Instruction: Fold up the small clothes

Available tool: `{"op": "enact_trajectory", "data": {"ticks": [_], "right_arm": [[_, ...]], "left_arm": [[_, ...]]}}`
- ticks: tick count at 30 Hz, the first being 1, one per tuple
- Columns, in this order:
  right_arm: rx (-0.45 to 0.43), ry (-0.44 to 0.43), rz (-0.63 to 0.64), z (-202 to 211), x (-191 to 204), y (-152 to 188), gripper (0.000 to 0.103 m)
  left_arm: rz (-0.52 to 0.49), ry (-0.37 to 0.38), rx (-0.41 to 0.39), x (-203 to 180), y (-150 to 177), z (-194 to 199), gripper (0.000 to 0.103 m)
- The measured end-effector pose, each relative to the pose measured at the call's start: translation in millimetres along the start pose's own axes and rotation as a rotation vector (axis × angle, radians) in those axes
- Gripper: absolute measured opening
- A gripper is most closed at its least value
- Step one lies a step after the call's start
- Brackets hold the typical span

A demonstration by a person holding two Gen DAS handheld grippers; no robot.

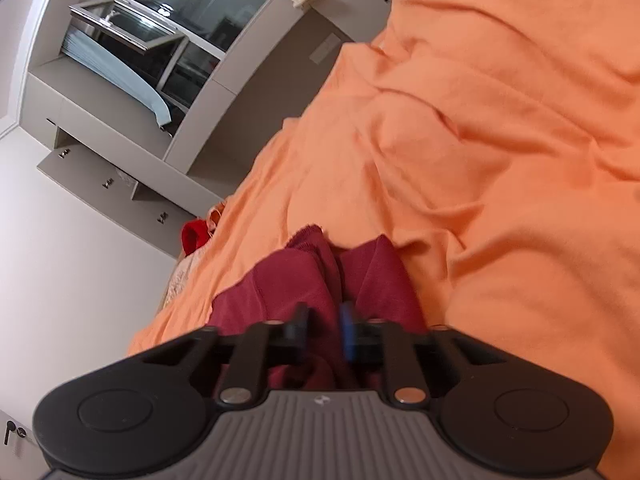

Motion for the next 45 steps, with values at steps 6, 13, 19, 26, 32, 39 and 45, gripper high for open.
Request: {"op": "enact_trajectory", "data": {"ticks": [6, 13, 19, 26, 32, 39, 45], "right_arm": [[-0.089, -0.054, 0.041, 34.8, 13.9, -16.2, 0.004], [-0.101, 0.014, 0.072, 46.9, -8.8, -21.1, 0.009], [-0.109, 0.062, 0.089, 51.0, -29.1, -13.3, 0.042], [-0.113, 0.095, 0.177, 62.3, -22.9, -3.9, 0.078], [-0.091, 0.233, 0.448, 65.4, -22.2, 20.6, 0.092], [-0.114, 0.254, 0.514, 80.8, -30.0, 30.4, 0.103], [-0.123, 0.272, 0.535, 86.6, -28.0, 33.3, 0.103]], "left_arm": [[0.004, 0.008, -0.037, -1.3, -9.5, 2.9, 0.013], [-0.032, 0.058, -0.003, -21.9, -5.0, -11.0, 0.014], [0.068, 0.103, 0.019, -14.9, 2.9, -19.7, 0.017], [0.109, 0.127, 0.024, -16.4, 3.0, -18.3, 0.028], [0.233, 0.199, 0.028, -6.6, -4.3, -6.7, 0.074], [0.286, 0.128, 0.027, 23.0, -15.5, 10.2, 0.1], [0.348, -0.033, 0.019, 86.5, -12.0, 13.3, 0.102]]}}
Point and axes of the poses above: each gripper's, at about its wrist camera, not at the fingertips, and z roughly against the way its jaws point, x to its left, y to its underside, the point moved 8 cm from there along -z, roughly the way its jaws point, and after that the axes turned 8 degrees about -z, right-handed, at the moved point
